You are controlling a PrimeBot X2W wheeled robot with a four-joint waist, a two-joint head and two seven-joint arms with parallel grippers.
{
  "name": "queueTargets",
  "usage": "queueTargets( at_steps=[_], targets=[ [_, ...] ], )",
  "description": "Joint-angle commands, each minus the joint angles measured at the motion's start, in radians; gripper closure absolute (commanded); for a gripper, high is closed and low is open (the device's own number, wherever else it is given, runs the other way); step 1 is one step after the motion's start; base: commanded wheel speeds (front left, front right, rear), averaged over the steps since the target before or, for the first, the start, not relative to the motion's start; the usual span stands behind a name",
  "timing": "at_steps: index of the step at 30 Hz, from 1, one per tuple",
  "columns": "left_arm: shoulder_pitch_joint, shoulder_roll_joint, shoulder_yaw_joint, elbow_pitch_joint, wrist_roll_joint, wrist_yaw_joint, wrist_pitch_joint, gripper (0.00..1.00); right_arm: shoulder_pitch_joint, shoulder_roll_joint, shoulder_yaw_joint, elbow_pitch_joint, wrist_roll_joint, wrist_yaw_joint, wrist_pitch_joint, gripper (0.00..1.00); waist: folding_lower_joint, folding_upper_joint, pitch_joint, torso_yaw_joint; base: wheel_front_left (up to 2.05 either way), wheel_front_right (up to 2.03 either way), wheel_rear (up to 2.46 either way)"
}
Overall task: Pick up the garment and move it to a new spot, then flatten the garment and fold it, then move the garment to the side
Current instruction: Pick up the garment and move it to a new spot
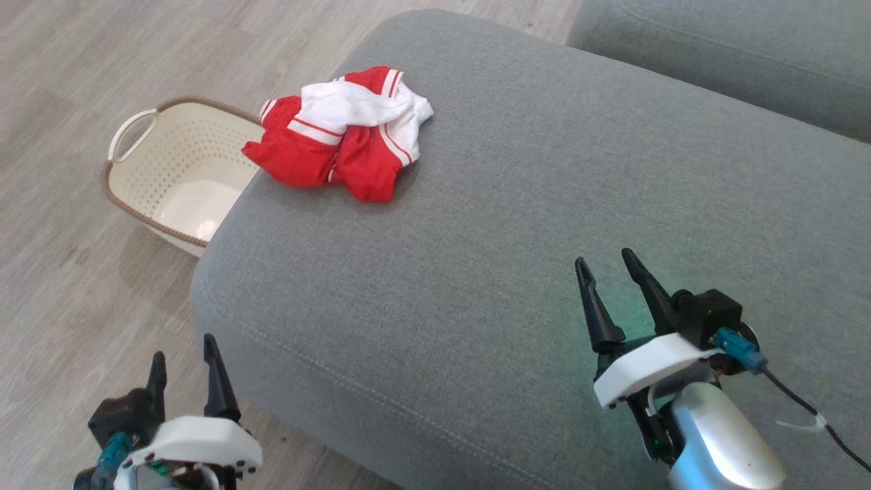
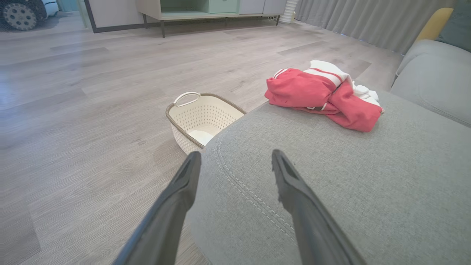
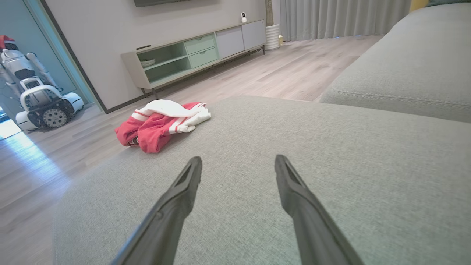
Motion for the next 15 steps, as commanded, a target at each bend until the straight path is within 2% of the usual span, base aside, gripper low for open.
queueTargets(
  at_steps=[1,10,15],
  targets=[
    [-0.018,0.009,0.04,-0.037,-0.004,0.006,-0.005,0.0,-0.036,0.009,0.025,-0.027,0.008,-0.001,-0.006,0.0,0.0,-0.0001,0.008,-0.003,0.0,0.0,0.0],
    [-0.122,0.009,0.061,0.038,-0.014,-0.044,-0.005,0.0,-0.096,0.009,0.024,-0.047,-0.029,-0.001,-0.006,0.0,0.0,-0.0001,0.1,-0.097,0.0,0.0,0.0],
    [-0.251,0.009,0.12,0.119,-0.003,-0.11,-0.005,0.0,-0.133,0.009,0.014,-0.068,-0.068,-0.001,-0.006,0.0,0.0,-0.0001,0.174,-0.172,0.0,0.0,0.0]
  ],
)
